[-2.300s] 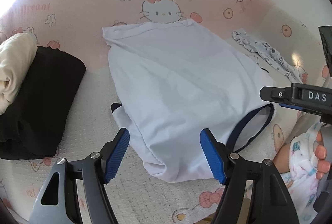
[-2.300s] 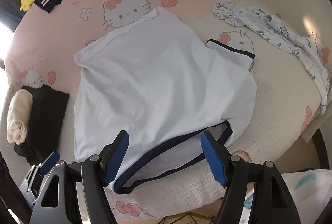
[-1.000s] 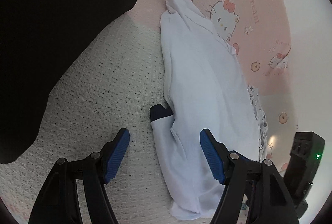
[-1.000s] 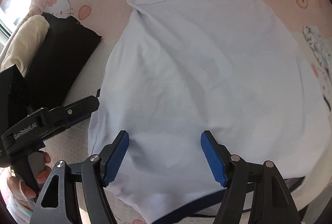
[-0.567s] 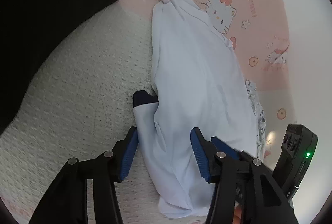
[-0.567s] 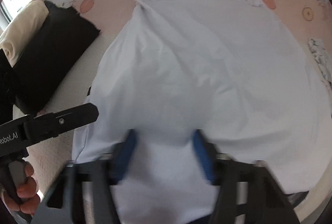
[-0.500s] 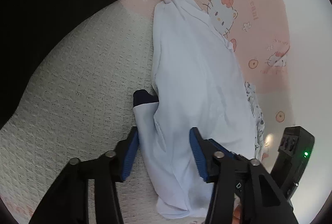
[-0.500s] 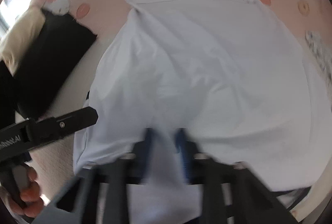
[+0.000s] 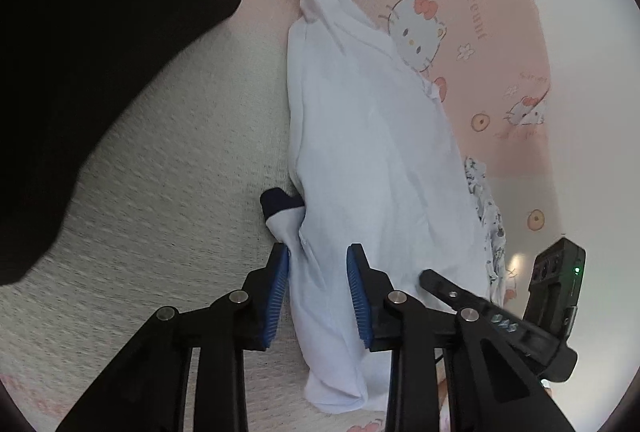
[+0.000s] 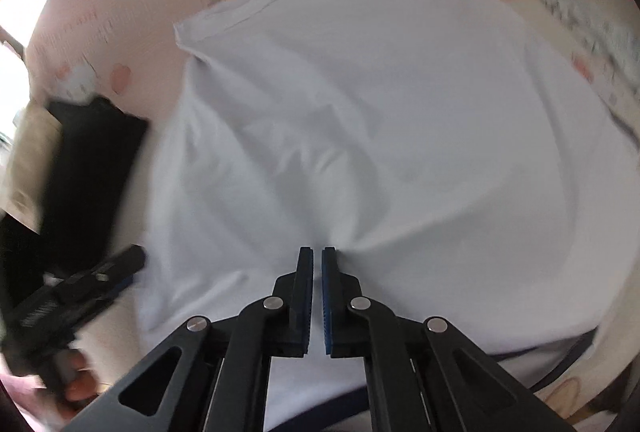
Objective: Fold clothes
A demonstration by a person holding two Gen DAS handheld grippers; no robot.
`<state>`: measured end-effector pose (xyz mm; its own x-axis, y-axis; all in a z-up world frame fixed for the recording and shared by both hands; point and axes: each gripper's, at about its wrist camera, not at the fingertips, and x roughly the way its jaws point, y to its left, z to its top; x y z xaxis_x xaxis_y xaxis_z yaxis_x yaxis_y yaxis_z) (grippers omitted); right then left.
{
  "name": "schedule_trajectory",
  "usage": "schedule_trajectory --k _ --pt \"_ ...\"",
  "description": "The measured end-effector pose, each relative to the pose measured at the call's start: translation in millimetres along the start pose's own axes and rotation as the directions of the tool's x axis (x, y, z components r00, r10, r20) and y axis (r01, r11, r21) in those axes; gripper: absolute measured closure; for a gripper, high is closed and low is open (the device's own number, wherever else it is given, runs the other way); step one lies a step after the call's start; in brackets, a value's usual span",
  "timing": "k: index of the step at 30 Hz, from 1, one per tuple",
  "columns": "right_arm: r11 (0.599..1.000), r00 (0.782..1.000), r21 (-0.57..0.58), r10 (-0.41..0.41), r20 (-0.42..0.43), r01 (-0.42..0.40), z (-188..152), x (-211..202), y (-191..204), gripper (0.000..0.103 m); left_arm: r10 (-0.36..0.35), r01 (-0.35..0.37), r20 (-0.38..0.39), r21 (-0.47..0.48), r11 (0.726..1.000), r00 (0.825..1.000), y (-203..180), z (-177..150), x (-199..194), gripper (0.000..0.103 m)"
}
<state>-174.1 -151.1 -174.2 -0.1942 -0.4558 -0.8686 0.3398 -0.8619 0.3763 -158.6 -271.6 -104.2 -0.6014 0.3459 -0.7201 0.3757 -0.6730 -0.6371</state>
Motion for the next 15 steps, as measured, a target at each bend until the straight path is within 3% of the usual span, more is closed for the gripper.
schedule_trajectory --k 6,8,9,10,12,15 --pt "0.979 0.991 0.162 0.122 0.046 -0.128 -14.2 -25.4 -34.1 0.097 0.082 -0.081 -0.032 0.045 0.996 0.996 1.5 -2.8 -3.3 0.075" --pt "0.968 0.99 0.213 0.126 0.056 -0.136 -21.5 -33.4 -48.9 0.081 0.115 -0.112 -0.044 0.064 0.992 0.992 1.7 -4.0 -3.9 0.075" --pt "0.965 0.992 0.231 0.114 0.062 -0.126 -25.4 -38.5 -56.0 0.065 0.131 -0.127 -0.05 0.073 0.989 0.99 1.8 -4.7 -4.2 0.074" --pt "0.968 0.993 0.224 0.102 0.057 -0.112 -25.8 -39.5 -56.4 0.056 0.147 -0.142 -0.056 0.083 0.986 0.988 2.0 -5.3 -4.5 0.072" --pt "0.974 0.996 0.211 0.079 0.048 -0.087 -26.9 -42.1 -58.1 0.055 0.177 -0.169 -0.067 0.106 0.98 0.982 1.3 -7.1 -5.1 0.049" --pt "0.947 0.986 0.274 0.167 0.017 -0.165 -36.1 -42.1 -72.0 0.054 0.171 -0.151 -0.09 0.196 0.969 0.981 -15.7 -19.7 -7.5 0.043"
